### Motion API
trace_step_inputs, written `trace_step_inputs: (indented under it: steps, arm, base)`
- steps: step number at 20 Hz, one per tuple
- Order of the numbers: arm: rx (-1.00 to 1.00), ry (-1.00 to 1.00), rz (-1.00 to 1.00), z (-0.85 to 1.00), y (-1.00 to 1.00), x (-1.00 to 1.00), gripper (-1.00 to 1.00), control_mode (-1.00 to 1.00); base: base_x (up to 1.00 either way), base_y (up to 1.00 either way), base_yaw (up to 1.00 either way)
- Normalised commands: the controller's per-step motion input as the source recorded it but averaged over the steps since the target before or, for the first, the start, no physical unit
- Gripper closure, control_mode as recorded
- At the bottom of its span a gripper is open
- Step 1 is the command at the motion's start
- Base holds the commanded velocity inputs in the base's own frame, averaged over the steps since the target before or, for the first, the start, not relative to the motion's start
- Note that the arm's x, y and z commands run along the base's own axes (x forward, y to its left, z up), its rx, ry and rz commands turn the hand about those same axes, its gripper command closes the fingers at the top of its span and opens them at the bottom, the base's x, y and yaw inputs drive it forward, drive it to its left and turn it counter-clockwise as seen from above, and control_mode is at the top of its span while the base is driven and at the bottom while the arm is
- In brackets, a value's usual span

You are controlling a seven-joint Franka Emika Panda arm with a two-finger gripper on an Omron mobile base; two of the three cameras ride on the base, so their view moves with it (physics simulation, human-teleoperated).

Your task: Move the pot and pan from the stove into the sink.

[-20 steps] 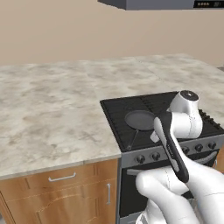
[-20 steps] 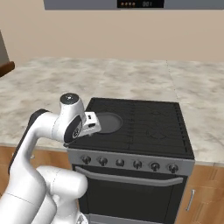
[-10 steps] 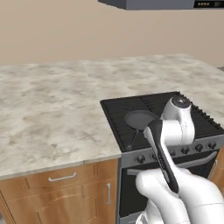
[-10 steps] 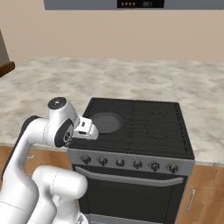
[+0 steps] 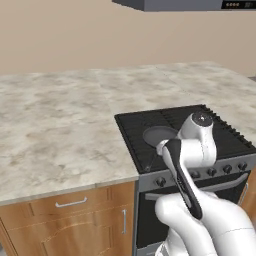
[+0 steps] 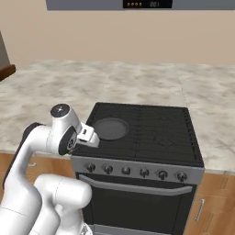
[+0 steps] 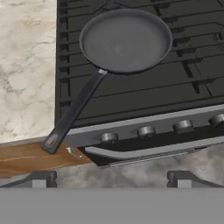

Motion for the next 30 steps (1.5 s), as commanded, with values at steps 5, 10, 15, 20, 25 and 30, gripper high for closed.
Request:
trace_step_inputs:
  steps: [5,10,15,20,25,30]
  arm:
    - [0.13,0.00,-0.04,-0.01,0.46,0.48,-1.00,-1.00]
    - [0.07,0.00,-0.06,-0.02,0.45,0.42,-1.00,-1.00]
    - [0.00,0.00,0.00,0.00,0.04,0.02,-1.00,-1.00]
    - [0.01,0.00,-0.03,-0.17,0.00,0.05,-1.00,-1.00]
    - [0.04,0.00,-0.03,-0.28,0.00,0.04,-1.00,-1.00]
    - [0.05,0.00,-0.06,-0.32,0.00,0.15,-1.00,-1.00]
  base:
    - [0.00,0.00,0.00]
    - [0.00,0.00,0.00]
    - [0.00,0.00,0.00]
    - [0.00,0.00,0.00]
    - [0.00,0.00,0.00]
    - [0.00,0.00,0.00]
